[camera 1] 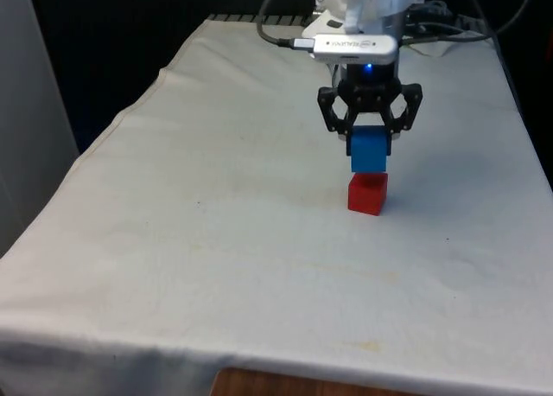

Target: Stack the two cubes.

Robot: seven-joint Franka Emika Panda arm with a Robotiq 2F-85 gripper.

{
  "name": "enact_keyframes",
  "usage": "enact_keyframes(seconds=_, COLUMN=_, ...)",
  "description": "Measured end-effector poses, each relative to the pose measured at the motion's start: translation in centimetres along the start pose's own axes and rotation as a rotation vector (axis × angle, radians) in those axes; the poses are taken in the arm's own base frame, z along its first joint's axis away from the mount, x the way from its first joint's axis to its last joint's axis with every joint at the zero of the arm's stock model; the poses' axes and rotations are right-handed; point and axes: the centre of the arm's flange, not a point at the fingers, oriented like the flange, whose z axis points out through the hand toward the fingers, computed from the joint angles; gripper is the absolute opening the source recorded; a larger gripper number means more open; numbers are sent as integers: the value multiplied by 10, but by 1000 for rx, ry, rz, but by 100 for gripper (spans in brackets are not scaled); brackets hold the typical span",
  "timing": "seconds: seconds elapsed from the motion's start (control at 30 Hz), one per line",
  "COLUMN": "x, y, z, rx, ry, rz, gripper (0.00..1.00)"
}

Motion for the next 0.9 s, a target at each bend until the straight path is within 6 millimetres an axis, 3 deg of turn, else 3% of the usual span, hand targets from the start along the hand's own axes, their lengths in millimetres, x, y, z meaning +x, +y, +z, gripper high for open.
enact_keyframes(seconds=0.4, x=-6, y=-16, z=13, rx=-2, ry=15, rz=-4, gripper=0)
enact_keyframes(seconds=0.9, x=-12, y=-16, z=29, rx=-5, ry=32, rz=-4, gripper=0)
